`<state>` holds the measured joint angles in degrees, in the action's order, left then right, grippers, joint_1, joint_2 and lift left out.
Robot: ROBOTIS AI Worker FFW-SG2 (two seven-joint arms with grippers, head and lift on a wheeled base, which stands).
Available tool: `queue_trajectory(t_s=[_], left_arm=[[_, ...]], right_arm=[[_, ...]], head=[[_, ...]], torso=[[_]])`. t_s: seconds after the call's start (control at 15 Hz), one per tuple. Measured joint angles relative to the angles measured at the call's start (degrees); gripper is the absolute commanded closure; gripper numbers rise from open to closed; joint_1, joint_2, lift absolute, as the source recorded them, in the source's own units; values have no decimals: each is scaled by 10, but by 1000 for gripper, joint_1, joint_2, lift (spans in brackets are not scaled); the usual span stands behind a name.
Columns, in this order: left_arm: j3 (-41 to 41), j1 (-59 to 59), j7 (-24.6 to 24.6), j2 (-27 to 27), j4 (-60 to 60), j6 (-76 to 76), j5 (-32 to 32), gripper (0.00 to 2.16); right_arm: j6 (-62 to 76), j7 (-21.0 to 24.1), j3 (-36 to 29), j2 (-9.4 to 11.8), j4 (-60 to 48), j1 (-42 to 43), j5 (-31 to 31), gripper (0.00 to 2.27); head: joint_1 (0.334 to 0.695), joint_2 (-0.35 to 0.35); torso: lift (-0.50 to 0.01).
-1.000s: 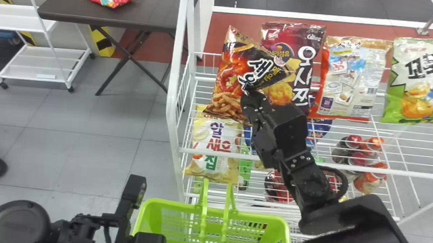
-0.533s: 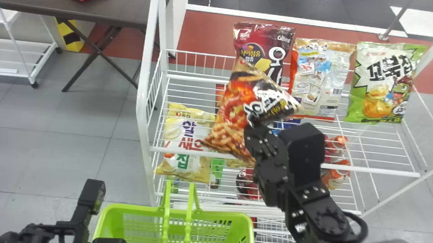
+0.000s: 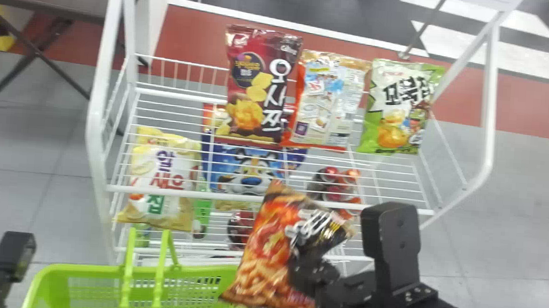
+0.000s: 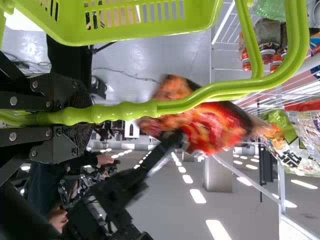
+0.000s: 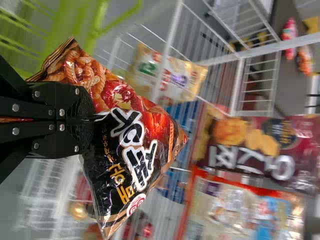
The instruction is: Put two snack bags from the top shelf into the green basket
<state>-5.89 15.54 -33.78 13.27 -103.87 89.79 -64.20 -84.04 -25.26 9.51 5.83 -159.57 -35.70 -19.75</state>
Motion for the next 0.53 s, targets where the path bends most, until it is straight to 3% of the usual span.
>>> queue_trajectory(t_s=[0.13,0.47,0.53], left_arm=[[1,-4,1,-2,-1,0,-2,2142],[2,-5,1,-3,-4,0,-6,2142],[1,-5,1,-3,-5,0,-7,2142]], right_arm=[[-30,-11,9,5,-4,-5,3,2246],[-19,-7,108,17,81,11,3,2219],[-15,-5,131,17,106,20,3,1774]], head=[[695,-330],[695,-212],[695,-148]], torso=[[0],[0],[0]])
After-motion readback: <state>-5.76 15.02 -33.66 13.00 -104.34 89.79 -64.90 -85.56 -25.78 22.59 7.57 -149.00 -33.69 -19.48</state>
